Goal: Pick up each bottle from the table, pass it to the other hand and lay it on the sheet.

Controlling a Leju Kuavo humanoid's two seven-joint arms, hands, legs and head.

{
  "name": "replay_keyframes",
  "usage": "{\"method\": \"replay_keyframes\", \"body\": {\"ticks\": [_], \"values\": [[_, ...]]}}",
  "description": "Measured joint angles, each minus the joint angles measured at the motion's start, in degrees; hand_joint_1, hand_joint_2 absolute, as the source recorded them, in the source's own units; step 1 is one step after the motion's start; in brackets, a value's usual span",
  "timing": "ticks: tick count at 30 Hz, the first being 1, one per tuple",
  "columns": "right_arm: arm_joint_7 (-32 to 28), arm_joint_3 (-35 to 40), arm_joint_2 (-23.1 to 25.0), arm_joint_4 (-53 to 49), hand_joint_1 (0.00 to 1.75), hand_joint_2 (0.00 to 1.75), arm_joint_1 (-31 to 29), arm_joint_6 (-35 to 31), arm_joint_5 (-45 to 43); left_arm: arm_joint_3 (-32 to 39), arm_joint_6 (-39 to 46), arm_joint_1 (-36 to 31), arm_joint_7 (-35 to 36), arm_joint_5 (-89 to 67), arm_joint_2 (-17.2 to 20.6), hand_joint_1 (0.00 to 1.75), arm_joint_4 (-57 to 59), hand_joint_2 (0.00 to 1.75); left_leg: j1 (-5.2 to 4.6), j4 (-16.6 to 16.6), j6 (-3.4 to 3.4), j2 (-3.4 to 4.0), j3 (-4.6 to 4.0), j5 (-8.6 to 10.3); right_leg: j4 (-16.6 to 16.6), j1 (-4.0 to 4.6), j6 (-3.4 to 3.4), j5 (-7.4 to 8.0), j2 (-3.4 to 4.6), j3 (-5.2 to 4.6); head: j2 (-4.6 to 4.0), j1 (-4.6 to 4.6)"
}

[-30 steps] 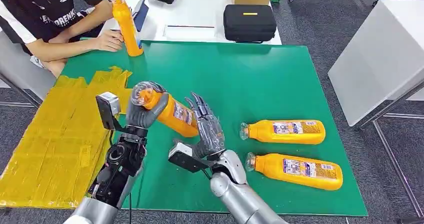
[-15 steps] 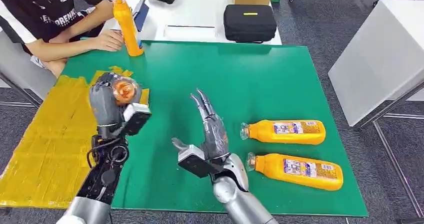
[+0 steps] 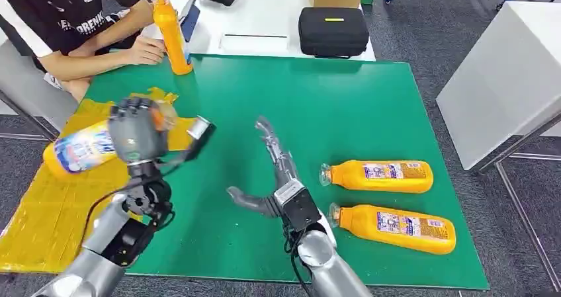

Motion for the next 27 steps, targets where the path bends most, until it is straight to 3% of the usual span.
{"method": "replay_keyframes", "body": {"ticks": [2,6,18,19,20,21,22,27], "values": [[0.2,0.0,-0.8,-0.5,0.0,1.75,0.4,3.4,-3.0,-3.4,0.0,-0.3,-2.2,0.0,1.1,1.75,2.7,1.75,-0.11,0.0,0.02,0.4,0.0,-0.02,0.0,-0.05,0.01,0.04,0.35,-0.11,0.0,0.0],[0.8,-0.5,-2.4,-0.7,0.0,1.75,0.6,6.7,-5.8,-5.1,0.0,-0.8,-5.5,0.0,2.4,1.75,6.8,1.75,-0.11,0.0,0.03,0.41,0.0,-0.03,0.0,-0.02,0.01,0.01,0.37,-0.15,0.0,-0.04],[1.5,-1.1,-3.3,-0.7,0.0,1.75,0.5,8.9,-6.1,-6.2,0.0,-0.3,-8.3,0.2,3.5,1.75,16.3,1.75,-0.03,0.0,0.0,0.4,-0.02,-0.03,0.0,0.04,-0.02,-0.03,0.36,-0.12,0.0,-0.02],[1.5,-1.1,-3.3,-0.7,0.0,1.75,0.5,8.9,-5.9,-6.0,0.0,-0.3,-8.7,0.2,3.6,1.48,16.8,1.75,-0.03,0.0,0.0,0.4,-0.02,-0.03,0.0,0.04,-0.03,-0.03,0.36,-0.12,0.0,-0.02],[1.5,-1.1,-3.3,-0.7,0.0,1.75,0.5,8.9,-5.8,-5.6,0.0,-0.1,-9.0,0.2,3.6,0.63,17.2,1.75,-0.03,0.0,0.0,0.4,-0.02,-0.03,0.0,0.04,-0.02,-0.03,0.35,-0.12,0.0,-0.02],[1.5,-1.1,-3.3,-0.7,0.0,1.75,0.5,8.9,-5.6,-5.3,0.0,-0.1,-9.2,0.2,3.6,0.09,17.7,1.75,-0.03,0.0,0.0,0.39,-0.02,-0.03,0.0,0.04,-0.03,-0.04,0.35,-0.12,0.0,-0.02],[1.5,-1.1,-3.3,-0.7,0.0,1.75,0.5,8.9,-5.5,-5.0,0.0,0.0,-9.3,0.2,3.6,0.0,18.2,1.75,-0.03,0.0,0.0,0.4,-0.02,-0.03,0.0,0.04,-0.03,-0.03,0.35,-0.13,0.0,-0.02],[1.5,-1.3,-3.3,-0.7,0.0,1.75,0.4,8.5,-4.8,-3.4,0.0,0.2,-10.2,0.2,3.6,0.0,21.0,1.75,-0.03,0.0,0.0,0.4,-0.02,-0.03,0.0,0.05,-0.03,-0.04,0.36,-0.14,0.0,-0.02]]}}
